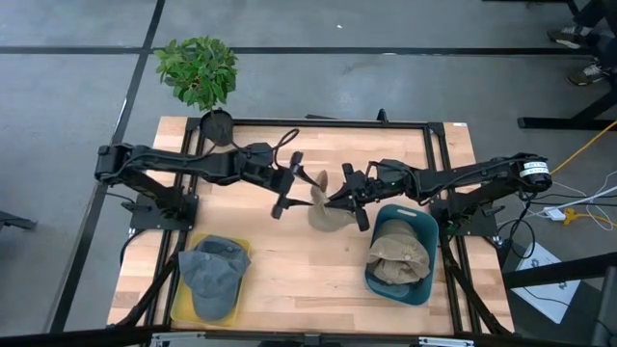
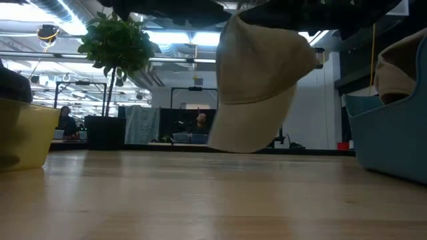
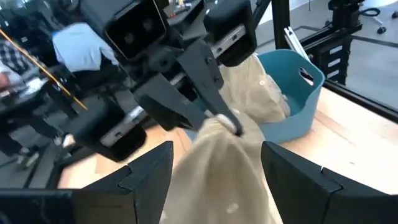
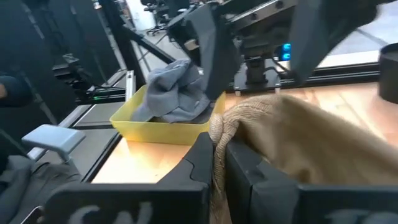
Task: Pick & Place hat
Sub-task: Put the brown cap into the blue bin
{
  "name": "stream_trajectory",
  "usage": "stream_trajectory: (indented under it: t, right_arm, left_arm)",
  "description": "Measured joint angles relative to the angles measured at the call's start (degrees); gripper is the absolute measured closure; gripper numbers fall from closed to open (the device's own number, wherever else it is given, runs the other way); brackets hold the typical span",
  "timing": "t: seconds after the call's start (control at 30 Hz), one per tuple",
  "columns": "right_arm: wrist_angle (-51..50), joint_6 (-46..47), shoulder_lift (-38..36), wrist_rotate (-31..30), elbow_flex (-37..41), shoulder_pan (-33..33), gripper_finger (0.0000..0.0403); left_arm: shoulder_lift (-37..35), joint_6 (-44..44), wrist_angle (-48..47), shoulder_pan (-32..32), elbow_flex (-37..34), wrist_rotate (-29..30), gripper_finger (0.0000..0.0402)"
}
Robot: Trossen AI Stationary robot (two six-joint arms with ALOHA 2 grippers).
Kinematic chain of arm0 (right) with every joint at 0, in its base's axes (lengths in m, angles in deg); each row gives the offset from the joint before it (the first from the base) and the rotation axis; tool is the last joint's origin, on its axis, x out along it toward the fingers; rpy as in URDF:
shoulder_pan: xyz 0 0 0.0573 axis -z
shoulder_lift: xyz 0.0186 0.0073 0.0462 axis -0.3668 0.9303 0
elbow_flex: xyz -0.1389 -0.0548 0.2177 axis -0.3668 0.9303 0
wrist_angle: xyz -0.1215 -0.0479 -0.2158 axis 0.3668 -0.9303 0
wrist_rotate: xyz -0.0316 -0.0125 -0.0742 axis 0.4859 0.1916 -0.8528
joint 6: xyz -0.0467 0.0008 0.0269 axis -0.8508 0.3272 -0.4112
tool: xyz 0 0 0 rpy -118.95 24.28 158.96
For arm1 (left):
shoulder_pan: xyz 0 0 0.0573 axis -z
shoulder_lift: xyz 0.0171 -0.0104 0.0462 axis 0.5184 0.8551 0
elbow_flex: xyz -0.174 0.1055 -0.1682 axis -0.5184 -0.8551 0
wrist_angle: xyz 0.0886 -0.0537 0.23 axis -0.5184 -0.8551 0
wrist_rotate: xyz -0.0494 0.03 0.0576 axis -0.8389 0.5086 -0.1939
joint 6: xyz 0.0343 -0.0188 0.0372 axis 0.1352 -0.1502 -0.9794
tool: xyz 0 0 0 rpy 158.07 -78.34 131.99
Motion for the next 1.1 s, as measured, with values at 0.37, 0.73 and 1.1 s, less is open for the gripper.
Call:
stream_trajectory:
  t: [0.37,0.73,1.1]
  right_arm:
    - [0.0,-1.3,0.0,1.6,0.0,0.0,0.0381]
    - [-1.3,-1.2,0.0,1.6,0.0,0.0,0.0381]
    - [-3.3,-1.3,0.1,1.5,0.0,0.0,0.0355]
  left_arm:
    - [4.8,0.5,3.3,-1.8,0.0,-4.8,0.0162]
    - [7.2,0.6,3.5,-1.8,0.0,-11.0,0.0224]
    - [3.5,0.7,-7.4,-4.2,0.0,-21.4,0.0393]
